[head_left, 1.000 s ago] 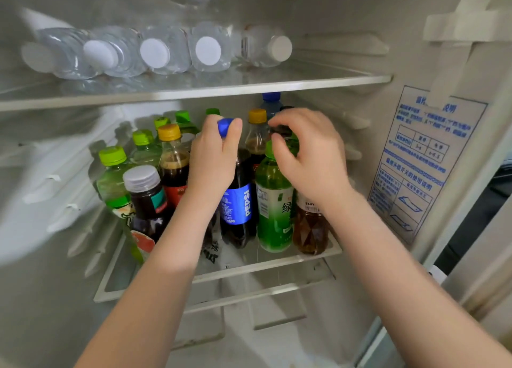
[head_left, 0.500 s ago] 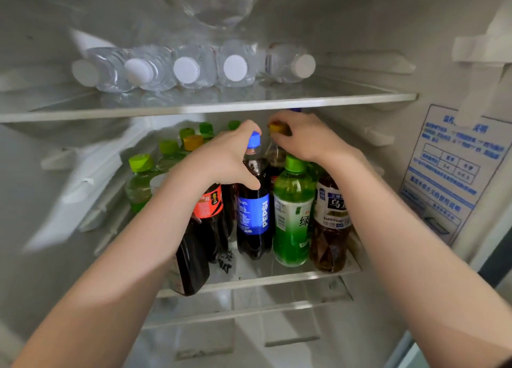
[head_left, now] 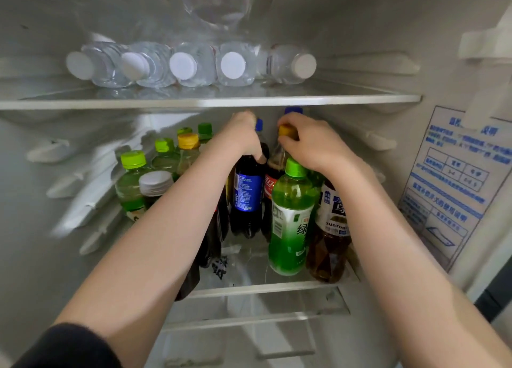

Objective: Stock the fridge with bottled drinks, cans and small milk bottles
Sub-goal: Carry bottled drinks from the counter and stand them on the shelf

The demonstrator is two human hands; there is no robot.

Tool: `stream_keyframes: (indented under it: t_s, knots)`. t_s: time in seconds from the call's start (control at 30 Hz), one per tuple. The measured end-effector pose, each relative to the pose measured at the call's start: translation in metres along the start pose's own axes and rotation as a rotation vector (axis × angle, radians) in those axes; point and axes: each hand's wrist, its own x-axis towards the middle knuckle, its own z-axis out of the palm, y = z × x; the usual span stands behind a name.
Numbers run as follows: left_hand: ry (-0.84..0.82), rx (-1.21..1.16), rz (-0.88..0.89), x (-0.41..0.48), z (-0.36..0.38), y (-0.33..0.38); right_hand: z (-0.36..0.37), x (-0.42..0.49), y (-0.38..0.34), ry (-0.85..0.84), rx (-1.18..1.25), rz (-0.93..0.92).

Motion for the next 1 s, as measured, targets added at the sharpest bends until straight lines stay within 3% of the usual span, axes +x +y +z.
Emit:
stream_keyframes:
  t_s: [0.33, 0.73, 1.0]
  knots:
    - [-0.018, -0.045, -0.041, 0.048, 0.024, 0.004, -0.001, -0.001, 0.001, -0.004, 0.005, 0.035]
    - [-0.191, 0.239, 0.061, 0.062, 0.006, 0.008, -0.001, 0.000, 0.000, -0.028, 0.014, 0.039]
    - [-0.162, 0.048, 0.028, 0.076, 0.004, 0.013, 0.001, 0.003, -0.001, -0.011, 0.064, 0.018]
